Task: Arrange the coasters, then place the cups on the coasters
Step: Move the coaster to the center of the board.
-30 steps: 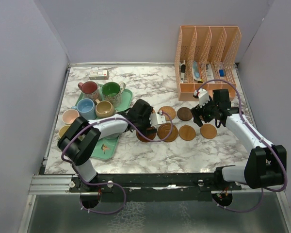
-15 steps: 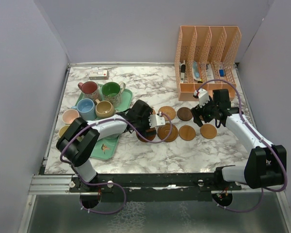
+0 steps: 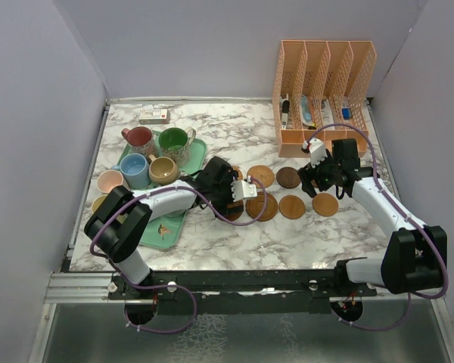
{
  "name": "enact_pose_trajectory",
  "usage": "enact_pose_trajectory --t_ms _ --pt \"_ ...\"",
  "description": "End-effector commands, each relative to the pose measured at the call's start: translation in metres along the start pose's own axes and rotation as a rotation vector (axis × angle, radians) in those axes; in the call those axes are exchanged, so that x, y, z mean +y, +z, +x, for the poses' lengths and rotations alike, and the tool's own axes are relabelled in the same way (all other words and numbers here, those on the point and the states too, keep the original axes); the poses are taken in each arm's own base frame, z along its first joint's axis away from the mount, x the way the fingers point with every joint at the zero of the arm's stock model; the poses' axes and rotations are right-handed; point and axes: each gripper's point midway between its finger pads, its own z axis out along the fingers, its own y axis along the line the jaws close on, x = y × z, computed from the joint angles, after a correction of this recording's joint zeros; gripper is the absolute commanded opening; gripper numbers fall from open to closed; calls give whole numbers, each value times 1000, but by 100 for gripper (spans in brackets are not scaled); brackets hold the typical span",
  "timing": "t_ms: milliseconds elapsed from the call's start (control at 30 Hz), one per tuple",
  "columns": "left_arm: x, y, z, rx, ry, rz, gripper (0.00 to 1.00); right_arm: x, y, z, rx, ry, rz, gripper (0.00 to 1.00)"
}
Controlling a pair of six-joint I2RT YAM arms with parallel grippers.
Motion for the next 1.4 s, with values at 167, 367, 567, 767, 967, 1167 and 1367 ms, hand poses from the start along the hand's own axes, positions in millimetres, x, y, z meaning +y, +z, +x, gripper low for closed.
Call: enact_pose_trajectory --t_ms 167,367,567,767,967,1167,1367 --pt "-2 -7 -3 -15 9 6 86 -2 2 5 12 -6 6 77" --pt "-11 -5 4 -4 27 36 86 -1 2 5 12 -6 3 77" --pt "-18 -5 6 -6 30 63 86 -2 3 6 15 -6 4 77" --pt "-27 -4 9 -3 37 107 86 -2 2 6 14 -8 5 77" --pt "-37 -1 17 23 49 141 86 -2 3 7 17 -7 5 77" --pt "-40 -1 18 27 48 156 86 -2 3 7 19 -8 5 77" --pt "-47 -3 18 20 58 190 86 -1 3 8 21 -7 3 77"
